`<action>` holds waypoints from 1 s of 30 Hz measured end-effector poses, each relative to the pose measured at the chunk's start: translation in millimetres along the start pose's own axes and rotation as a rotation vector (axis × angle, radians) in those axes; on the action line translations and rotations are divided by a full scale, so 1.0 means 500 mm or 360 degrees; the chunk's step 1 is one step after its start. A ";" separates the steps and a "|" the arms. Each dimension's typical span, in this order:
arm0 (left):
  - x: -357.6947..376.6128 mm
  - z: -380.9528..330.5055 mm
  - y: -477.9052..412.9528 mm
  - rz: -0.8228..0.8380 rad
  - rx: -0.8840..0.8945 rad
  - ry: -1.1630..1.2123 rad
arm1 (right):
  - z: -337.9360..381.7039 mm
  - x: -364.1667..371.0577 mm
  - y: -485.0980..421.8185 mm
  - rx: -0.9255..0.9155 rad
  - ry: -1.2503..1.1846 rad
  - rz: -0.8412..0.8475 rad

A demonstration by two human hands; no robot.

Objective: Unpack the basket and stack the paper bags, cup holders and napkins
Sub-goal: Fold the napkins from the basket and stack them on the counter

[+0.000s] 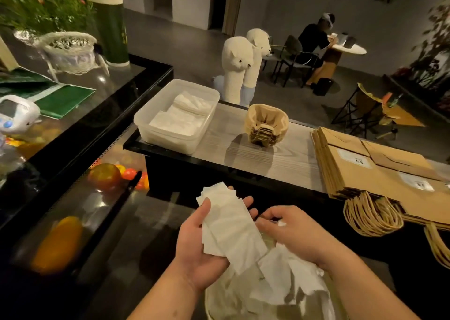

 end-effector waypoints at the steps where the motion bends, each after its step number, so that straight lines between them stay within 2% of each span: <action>1: 0.000 0.000 -0.001 0.0003 0.0020 -0.0028 | -0.003 0.014 0.003 0.0003 -0.0040 0.0134; 3: -0.003 0.003 -0.004 0.0017 0.0038 -0.0085 | -0.006 0.028 0.003 0.0013 -0.0113 0.0268; 9: -0.014 -0.002 -0.001 0.0057 -0.0036 -0.0191 | -0.012 0.030 0.016 0.0072 -0.0125 0.0302; 16: -0.036 -0.003 0.016 0.0034 -0.0094 -0.0062 | 0.065 -0.041 0.061 -0.0254 -0.0122 0.0122; 19: -0.046 0.022 0.021 0.0036 -0.0131 0.0003 | 0.104 -0.061 0.066 -0.0362 -0.0331 0.0088; 22: -0.044 0.035 0.030 0.0119 -0.0060 0.0021 | 0.112 -0.043 0.065 -0.0254 -0.0477 0.0149; 27: -0.039 0.023 0.047 0.0334 -0.0006 -0.0179 | 0.051 0.072 0.050 0.0108 -0.0212 0.0329; 30: -0.045 0.016 0.053 0.0195 -0.0001 -0.0171 | 0.032 0.093 0.052 0.0154 -0.0302 0.0279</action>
Point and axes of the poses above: each hand's wrist, its own y-axis away from the middle knuckle, its own x-axis out of the palm, z = x × y, the point moved 3 cm from there along -y, towards the middle knuckle
